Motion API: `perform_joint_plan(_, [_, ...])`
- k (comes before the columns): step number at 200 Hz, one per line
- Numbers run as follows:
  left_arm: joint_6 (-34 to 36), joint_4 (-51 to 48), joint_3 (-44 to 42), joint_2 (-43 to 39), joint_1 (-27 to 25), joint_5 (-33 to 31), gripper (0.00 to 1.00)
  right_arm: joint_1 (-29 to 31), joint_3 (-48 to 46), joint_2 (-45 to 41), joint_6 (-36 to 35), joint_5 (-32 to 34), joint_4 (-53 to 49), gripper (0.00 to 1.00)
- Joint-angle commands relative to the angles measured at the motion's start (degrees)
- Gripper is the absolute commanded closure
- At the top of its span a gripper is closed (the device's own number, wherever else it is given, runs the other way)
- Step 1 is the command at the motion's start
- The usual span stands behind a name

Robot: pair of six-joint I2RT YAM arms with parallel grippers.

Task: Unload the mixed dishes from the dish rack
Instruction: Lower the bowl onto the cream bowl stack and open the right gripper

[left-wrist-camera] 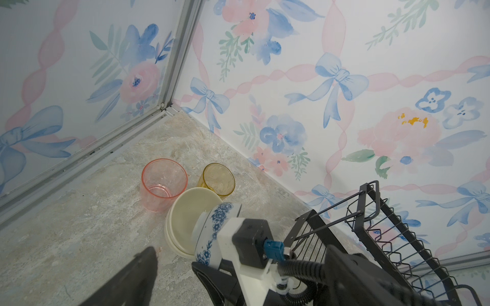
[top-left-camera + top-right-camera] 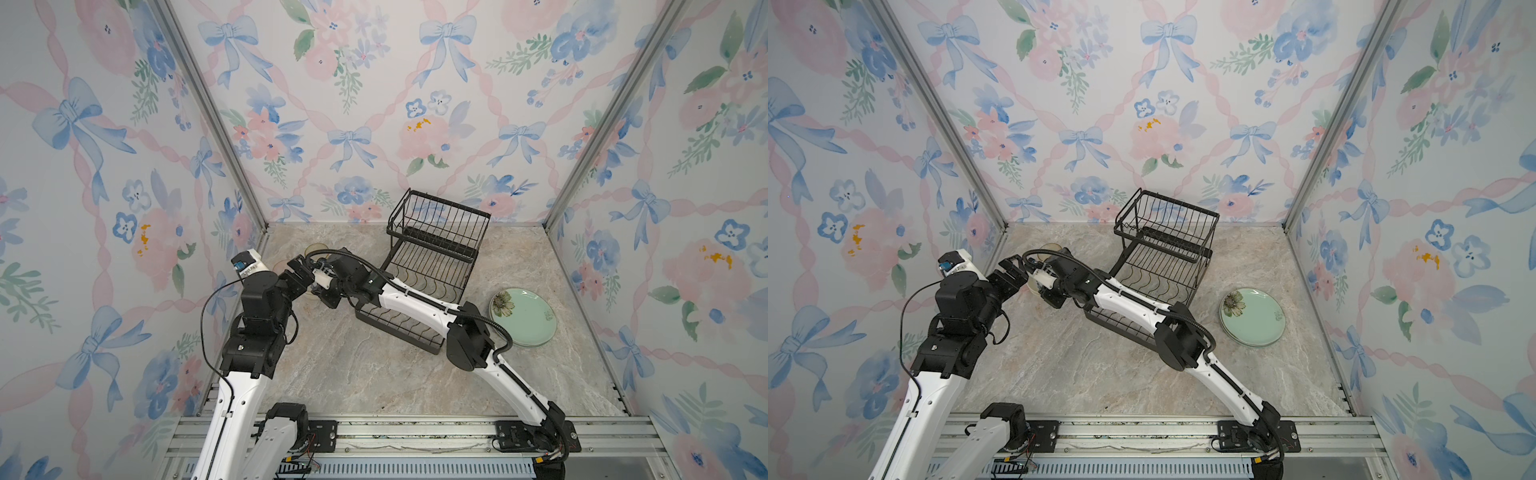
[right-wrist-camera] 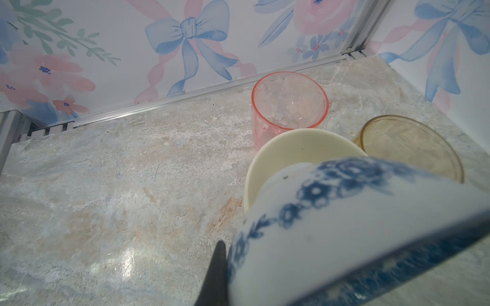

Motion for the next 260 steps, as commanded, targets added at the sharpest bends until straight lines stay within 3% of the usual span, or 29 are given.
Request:
perform_joint_plan(1, [2.1, -0.2, -0.7, -0.3, 0.3, -0.9, 0.02, 0.1, 2.9, 0.7, -3.1, 2.0, 1.6, 1.0])
perform_joint_plan(50, [3.2, -0.2, -1.4, -1.7, 0.3, -1.7, 0.02, -0.2, 7.6, 4.2, -4.5, 0.8, -0.2, 0.99])
perform_joint_plan(101, [4.0, 0.2, -2.1, -1.9, 0.3, -1.9, 0.02, 0.1, 7.3, 5.4, -5.3, -0.8, 0.1, 0.86])
perform_joint_plan(110, [4.0, 0.2, -2.1, -1.8, 0.3, -1.7, 0.02, 0.2, 7.2, 5.5, -5.5, -0.7, 0.1, 0.76])
perform_joint_plan(113, [4.0, 0.1, -2.1, -1.8, 0.3, -1.7, 0.02, 0.2, 7.3, 5.5, -5.6, -0.7, 0.0, 0.69])
perform_joint_plan(123, [4.0, 0.3, -2.2, -1.8, 0.3, -1.7, 0.02, 0.2, 7.2, 5.5, -5.7, -0.2, -0.1, 0.31])
perform_joint_plan(130, [3.9, 0.4, -2.4, -1.9, 0.3, -1.7, 0.02, 0.3, 7.2, 5.5, -5.8, 0.3, -0.1, 0.22])
perform_joint_plan(198, [4.3, 0.9, -2.6, -1.4, 0.3, -1.0, 0.02, -0.4, 5.6, 3.5, -4.8, 4.5, 0.7, 0.06])
perform_joint_plan(219, [4.5, 1.1, -2.8, -1.1, 0.3, -1.2, 0.02, -1.1, -3.1, -3.1, -4.0, 8.8, 5.7, 0.0])
perform_joint_plan(260, [5.5, 3.0, -4.9, -0.1, 0.3, -1.1, 0.02, -1.7, -25.8, -21.0, -5.8, 20.4, 17.7, 0.03])
